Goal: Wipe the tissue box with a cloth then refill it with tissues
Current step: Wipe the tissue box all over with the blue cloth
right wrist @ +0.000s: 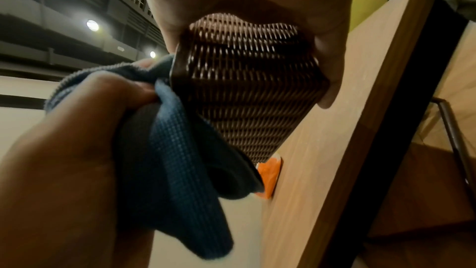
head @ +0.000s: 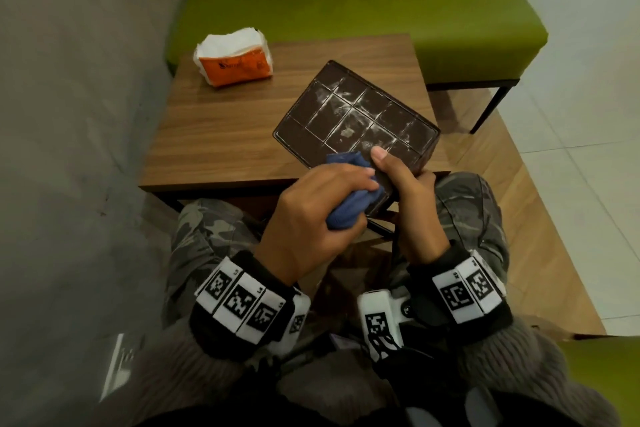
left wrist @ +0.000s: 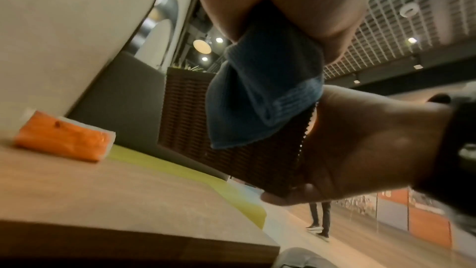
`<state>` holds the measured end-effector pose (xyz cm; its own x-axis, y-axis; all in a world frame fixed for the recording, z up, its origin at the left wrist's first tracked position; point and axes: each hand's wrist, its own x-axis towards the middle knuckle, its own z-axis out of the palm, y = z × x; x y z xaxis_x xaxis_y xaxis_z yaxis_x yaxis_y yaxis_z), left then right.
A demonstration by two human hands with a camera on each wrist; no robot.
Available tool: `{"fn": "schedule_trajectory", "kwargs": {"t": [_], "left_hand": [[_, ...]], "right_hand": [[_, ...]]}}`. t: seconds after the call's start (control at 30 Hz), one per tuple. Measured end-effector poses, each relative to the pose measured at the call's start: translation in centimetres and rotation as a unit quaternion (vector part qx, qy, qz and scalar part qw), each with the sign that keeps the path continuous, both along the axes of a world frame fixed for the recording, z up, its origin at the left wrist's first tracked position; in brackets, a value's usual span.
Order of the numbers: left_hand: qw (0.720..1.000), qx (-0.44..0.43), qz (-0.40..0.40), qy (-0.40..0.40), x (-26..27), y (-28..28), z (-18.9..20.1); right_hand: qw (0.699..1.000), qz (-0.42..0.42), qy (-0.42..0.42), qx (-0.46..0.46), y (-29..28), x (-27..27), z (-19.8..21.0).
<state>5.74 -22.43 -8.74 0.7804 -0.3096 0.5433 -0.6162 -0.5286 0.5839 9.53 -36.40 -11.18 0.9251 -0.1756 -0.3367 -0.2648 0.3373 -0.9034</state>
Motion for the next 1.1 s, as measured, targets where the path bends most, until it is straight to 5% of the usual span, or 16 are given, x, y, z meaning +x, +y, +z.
{"fn": "schedule_trajectory", "kwargs": {"t": [0.1,0.27,0.43,0.6,0.73,0.9,1.03,1.1], "left_hand": [[1.000,-0.003,0.015,0.002,-0.3,0.7,-0.3],[0.982,-0.076,0.172,0.020,1.4,3.3,-0.2],[0.999,0.038,0.001,0.008,-1.7,1.1,-0.7],[0.979,-0.081,0.186,0.035,1.3,2.7,-0.1],[0.998,-0.014,0.063,0.021,-1.9,0.4,-1.2],[0.987,-0.070,0.142,0.032,0.2,2.0,-0.9],[0.999,-0.005,0.026,0.028,-1.5,0.4,-0.3],[0.998,-0.007,0.046,0.035,-0.7,1.0,-0.4]], "right_hand": [[0.999,-0.006,-0.034,-0.014,-0.6,-0.4,0.9],[0.999,0.025,-0.029,-0.005,-0.5,-1.0,0.7],[0.999,0.043,-0.014,-0.014,-0.6,-0.7,0.4],[0.999,0.040,-0.017,-0.021,-0.5,-1.0,0.0],[1.000,0.012,-0.013,-0.014,-0.6,-0.8,-0.5],[1.000,0.011,-0.010,-0.014,-0.5,-1.0,-1.3],[1.000,0.006,-0.017,-0.017,-0.6,-0.7,-1.5],[1.000,0.013,-0.017,-0.017,-0.6,-0.8,-1.6]]}}
